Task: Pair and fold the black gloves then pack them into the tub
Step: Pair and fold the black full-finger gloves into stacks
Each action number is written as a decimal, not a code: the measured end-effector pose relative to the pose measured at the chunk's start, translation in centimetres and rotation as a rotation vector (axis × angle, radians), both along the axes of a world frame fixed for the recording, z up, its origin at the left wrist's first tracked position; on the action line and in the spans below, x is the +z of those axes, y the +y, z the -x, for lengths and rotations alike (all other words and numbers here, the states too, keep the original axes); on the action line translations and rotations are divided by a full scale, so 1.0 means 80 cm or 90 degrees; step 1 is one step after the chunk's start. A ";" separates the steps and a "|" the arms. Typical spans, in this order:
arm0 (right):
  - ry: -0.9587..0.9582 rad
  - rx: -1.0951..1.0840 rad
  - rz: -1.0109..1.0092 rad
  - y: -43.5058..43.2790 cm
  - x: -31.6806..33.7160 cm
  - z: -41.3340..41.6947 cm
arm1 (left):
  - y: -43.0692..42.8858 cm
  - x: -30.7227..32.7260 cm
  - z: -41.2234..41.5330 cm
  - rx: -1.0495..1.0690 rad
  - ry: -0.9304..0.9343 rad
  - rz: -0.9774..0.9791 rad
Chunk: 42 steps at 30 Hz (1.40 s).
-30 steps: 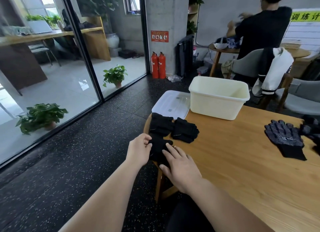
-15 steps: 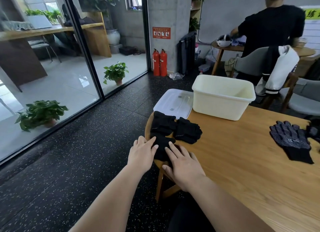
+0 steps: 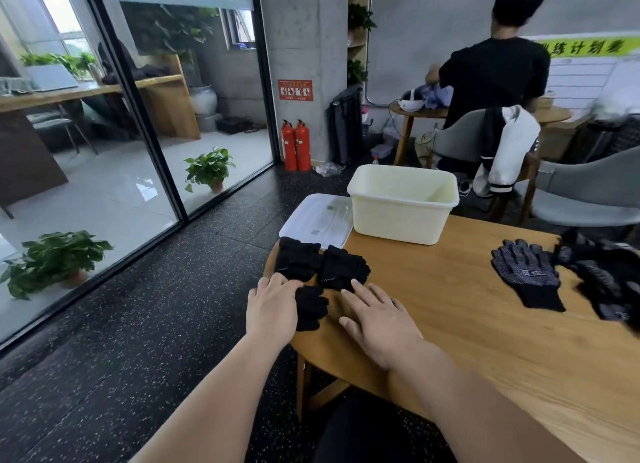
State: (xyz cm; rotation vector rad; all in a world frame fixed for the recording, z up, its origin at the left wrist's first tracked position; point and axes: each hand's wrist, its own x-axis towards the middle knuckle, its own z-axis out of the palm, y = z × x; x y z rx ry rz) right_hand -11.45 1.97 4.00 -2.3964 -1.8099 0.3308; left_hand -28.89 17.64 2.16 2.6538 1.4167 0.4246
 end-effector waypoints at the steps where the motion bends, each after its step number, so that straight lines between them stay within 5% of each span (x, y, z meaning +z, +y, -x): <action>1: 0.006 -0.009 0.007 -0.009 0.003 -0.008 | -0.001 0.000 -0.002 -0.006 0.039 0.005; 17: 0.024 -0.015 0.034 -0.047 0.008 -0.026 | -0.015 0.022 0.005 -0.062 0.053 0.051; 42: -0.020 -0.333 0.060 -0.264 -0.021 -0.216 | -0.240 0.005 -0.289 -0.470 0.064 0.055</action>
